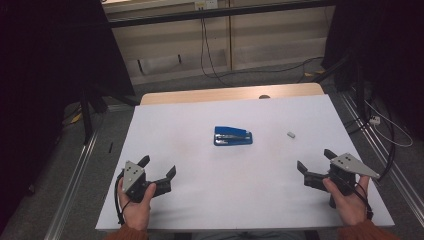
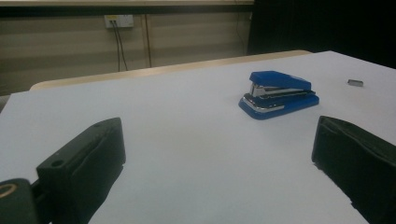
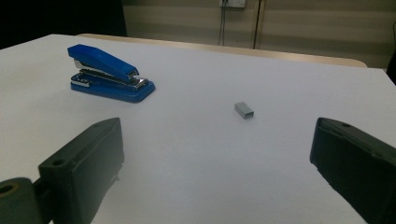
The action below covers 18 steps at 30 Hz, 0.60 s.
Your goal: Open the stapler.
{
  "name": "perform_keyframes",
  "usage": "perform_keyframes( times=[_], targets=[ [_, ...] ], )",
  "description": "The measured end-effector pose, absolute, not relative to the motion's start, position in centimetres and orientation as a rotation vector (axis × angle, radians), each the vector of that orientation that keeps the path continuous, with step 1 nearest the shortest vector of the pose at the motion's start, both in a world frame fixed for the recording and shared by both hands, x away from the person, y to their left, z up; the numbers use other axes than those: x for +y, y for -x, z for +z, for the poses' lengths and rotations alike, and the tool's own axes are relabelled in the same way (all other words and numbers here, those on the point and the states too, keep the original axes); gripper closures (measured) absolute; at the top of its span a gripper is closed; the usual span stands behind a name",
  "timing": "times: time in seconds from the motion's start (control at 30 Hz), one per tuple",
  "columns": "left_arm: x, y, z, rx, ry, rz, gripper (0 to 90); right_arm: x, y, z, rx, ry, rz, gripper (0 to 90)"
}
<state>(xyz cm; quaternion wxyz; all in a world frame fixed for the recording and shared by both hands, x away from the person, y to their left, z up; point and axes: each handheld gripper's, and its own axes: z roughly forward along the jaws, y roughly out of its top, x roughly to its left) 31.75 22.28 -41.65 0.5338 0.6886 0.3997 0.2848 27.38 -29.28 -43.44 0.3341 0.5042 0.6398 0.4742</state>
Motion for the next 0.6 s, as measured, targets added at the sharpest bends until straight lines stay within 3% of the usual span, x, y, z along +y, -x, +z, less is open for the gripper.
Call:
perform_keyframes(
  times=[0.6],
  targets=[
    [21.68,-32.58,-42.10,0.974,-1.696,0.656,3.3,-28.63,-27.85,-43.97,1.752,-1.304,1.257,2.0]
  ],
)
